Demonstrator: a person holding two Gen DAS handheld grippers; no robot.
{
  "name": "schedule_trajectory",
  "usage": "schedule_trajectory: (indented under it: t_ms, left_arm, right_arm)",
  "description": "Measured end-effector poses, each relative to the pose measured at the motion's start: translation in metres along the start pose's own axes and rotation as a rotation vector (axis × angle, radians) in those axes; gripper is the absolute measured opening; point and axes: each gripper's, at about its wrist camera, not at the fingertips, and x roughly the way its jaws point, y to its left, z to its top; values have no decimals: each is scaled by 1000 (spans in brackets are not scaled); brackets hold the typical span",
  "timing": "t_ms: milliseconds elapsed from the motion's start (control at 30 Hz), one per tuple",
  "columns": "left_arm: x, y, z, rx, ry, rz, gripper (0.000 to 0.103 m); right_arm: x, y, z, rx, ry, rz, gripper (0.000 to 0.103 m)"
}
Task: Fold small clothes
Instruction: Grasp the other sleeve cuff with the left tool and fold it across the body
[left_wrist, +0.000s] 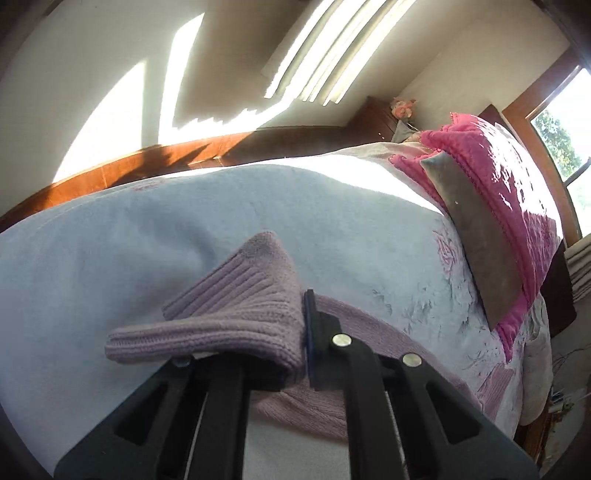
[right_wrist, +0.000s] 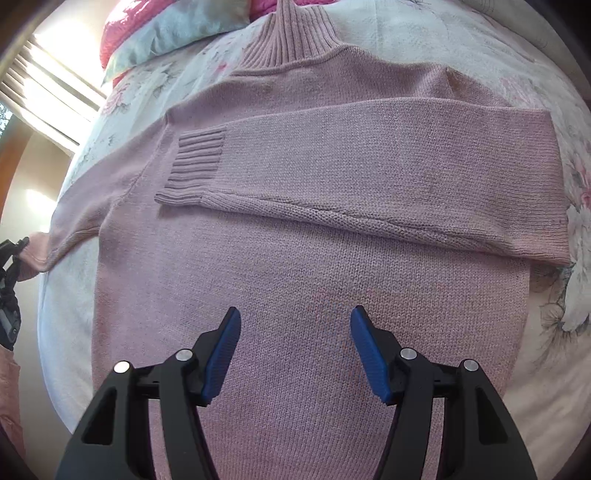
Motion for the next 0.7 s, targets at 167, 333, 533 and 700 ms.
schedule_trajectory:
  t_ms: [167,333,533,700]
  left_arm:
    - [-15,-107,-39,235,29,-118,6]
    - [-10,-192,-89,345,99,-237,6]
    - [7,-276,-164,459,185,-323,6]
    - [20,-324,-218,533,227,-363,6]
  right_arm:
    - [-4,-16,-9,20,-1,8,62]
    - [-12,-30,-16,22,-15,8,62]
    - [-24,-57,-24,66,-35,22,62]
    - [-32,-79,-33,84,-42,14,62]
